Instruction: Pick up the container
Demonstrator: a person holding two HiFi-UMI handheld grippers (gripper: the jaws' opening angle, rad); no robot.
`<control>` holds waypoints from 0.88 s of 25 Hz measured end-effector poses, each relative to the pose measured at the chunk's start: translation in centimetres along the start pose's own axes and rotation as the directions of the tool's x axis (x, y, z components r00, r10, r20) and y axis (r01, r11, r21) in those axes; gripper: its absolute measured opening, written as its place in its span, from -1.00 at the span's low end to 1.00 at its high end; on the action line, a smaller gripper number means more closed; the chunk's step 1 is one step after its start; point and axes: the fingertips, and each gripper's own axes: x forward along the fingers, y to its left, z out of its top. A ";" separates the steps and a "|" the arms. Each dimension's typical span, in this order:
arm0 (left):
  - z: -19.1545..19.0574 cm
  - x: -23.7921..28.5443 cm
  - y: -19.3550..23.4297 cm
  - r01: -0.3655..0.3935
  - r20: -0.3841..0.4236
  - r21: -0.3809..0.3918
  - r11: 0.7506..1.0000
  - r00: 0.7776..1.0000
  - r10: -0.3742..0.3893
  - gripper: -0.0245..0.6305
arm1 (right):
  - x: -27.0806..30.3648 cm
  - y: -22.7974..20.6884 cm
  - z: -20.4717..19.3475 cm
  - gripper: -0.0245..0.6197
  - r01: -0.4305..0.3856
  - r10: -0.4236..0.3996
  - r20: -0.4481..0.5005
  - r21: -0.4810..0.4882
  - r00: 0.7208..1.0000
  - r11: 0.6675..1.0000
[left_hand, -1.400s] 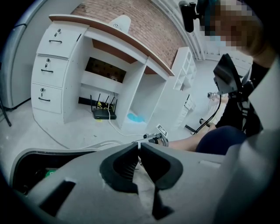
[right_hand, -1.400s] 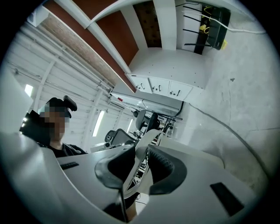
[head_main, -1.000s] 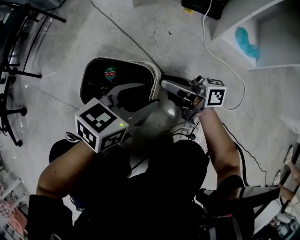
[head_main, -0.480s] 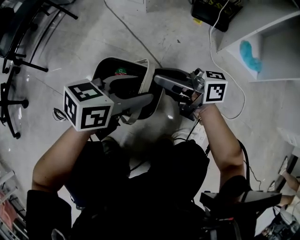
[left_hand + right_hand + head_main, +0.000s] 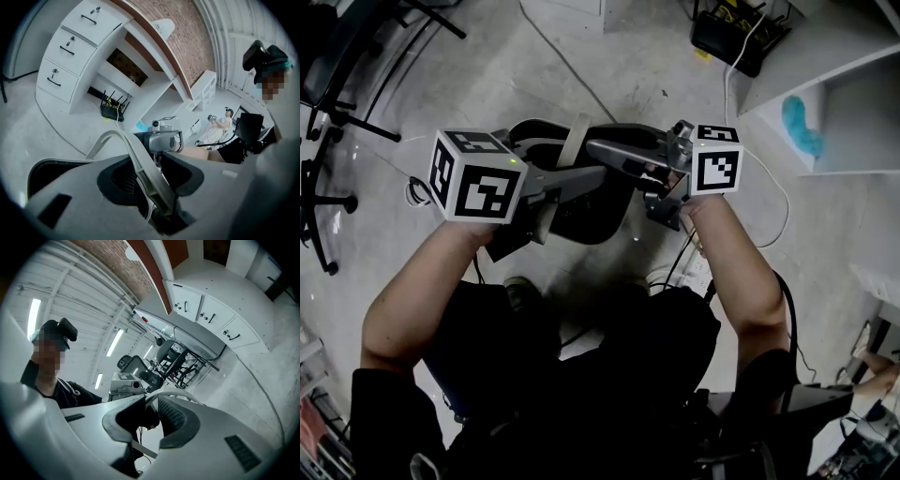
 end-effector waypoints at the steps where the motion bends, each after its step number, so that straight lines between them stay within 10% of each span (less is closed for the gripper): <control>1: 0.1 -0.2 0.1 0.010 0.004 -0.006 1.000 1.000 -0.010 -0.44 | 0.1 0.0 0.1 -0.67 0.001 -0.001 -0.006 -0.004 1.000 1.000; 11: 0.0 -0.6 -0.1 0.097 0.031 -0.118 0.988 0.995 -0.094 -0.57 | -3.3 -0.3 2.6 -0.67 0.145 -0.132 0.102 -0.129 0.986 0.981; 22: 0.1 0.9 -0.5 0.110 0.040 -0.180 0.978 0.994 -0.104 -0.65 | -3.8 -0.1 5.9 -0.68 0.460 -0.428 0.168 -0.352 0.888 0.815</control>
